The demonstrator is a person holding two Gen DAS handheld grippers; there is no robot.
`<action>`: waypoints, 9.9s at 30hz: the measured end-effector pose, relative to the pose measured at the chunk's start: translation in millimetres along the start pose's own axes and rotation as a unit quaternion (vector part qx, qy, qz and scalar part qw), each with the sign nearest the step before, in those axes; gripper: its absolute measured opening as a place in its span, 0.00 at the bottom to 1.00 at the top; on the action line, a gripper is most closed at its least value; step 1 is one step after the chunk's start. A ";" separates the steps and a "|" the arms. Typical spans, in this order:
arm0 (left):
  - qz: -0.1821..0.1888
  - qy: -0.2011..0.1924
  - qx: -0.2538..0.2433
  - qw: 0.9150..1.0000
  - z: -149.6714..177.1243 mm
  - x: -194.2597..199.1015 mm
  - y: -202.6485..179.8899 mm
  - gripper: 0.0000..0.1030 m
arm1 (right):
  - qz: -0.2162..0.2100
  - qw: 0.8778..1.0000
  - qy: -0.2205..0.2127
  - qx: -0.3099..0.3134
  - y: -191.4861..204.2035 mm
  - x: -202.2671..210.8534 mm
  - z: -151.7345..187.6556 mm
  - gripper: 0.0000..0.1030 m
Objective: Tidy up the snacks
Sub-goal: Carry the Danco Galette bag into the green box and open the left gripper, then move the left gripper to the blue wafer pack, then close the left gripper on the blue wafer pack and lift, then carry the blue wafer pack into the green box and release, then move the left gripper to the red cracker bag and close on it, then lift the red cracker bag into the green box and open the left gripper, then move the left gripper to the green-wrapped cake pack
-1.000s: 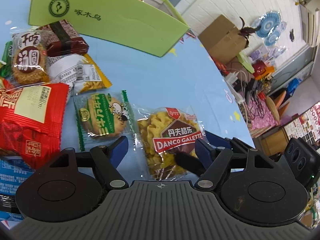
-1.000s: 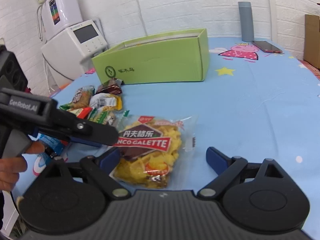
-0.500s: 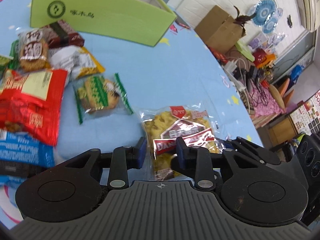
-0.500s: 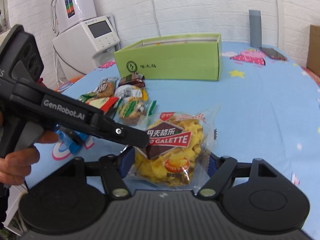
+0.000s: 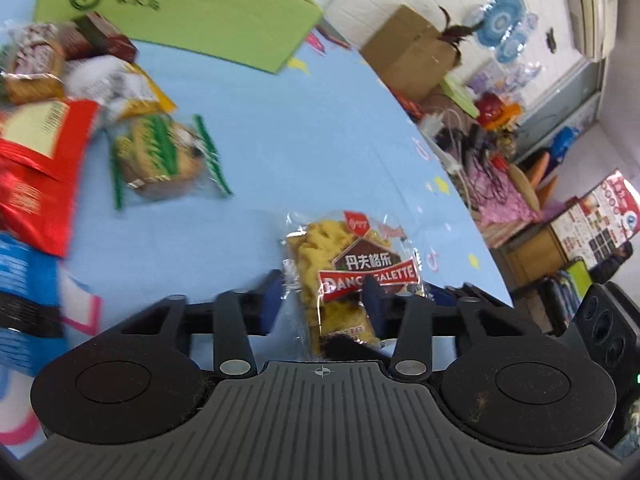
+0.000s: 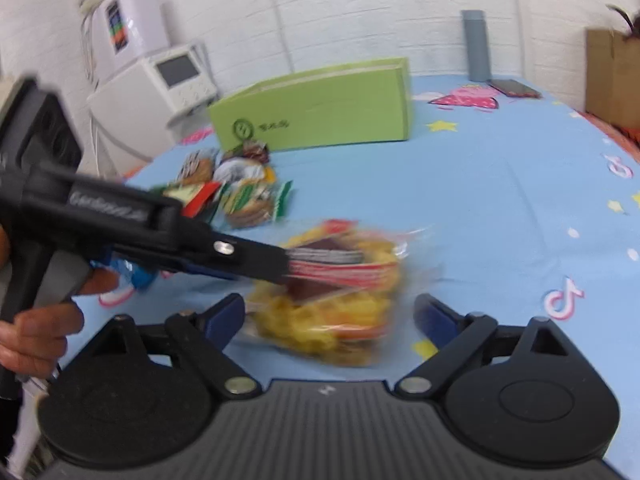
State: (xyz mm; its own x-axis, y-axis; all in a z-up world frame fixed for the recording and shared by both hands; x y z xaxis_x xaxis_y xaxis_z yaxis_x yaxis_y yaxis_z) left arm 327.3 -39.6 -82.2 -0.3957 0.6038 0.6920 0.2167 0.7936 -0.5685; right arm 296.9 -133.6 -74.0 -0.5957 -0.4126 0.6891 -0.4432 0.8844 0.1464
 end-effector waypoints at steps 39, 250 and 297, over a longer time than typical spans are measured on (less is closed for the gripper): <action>-0.080 -0.097 -0.023 0.992 -282.1 44.2 51.9 0.25 | -0.032 0.994 -0.034 0.096 -12.7 -109.0 -284.5 0.89; -0.170 -0.145 -0.029 0.974 -276.0 108.6 119.4 0.36 | -0.086 0.982 -0.071 0.154 100.9 -128.3 -308.4 0.86; -0.090 0.000 -0.040 0.995 -67.9 42.3 76.0 0.41 | -0.112 0.986 0.042 0.119 73.0 -91.1 -84.4 0.91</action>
State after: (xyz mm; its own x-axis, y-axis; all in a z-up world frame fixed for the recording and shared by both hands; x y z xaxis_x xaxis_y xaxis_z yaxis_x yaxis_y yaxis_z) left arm 387.7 51.4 -66.0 -0.4341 0.4516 0.7795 0.2126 0.8922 -0.3986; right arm 375.3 -13.0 -66.2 -0.4117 -0.5635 0.7162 -0.7085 0.6922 0.1374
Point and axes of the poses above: each gripper's, at about its wrist camera, not at the fingertips, and x roughly against the way its jaws point, y to its left, z to its underside, the point moved 9 cm from there along -x, roughly the way its jaws point, and after that the axes turned 7 degrees about y, right-handed, at the moved point
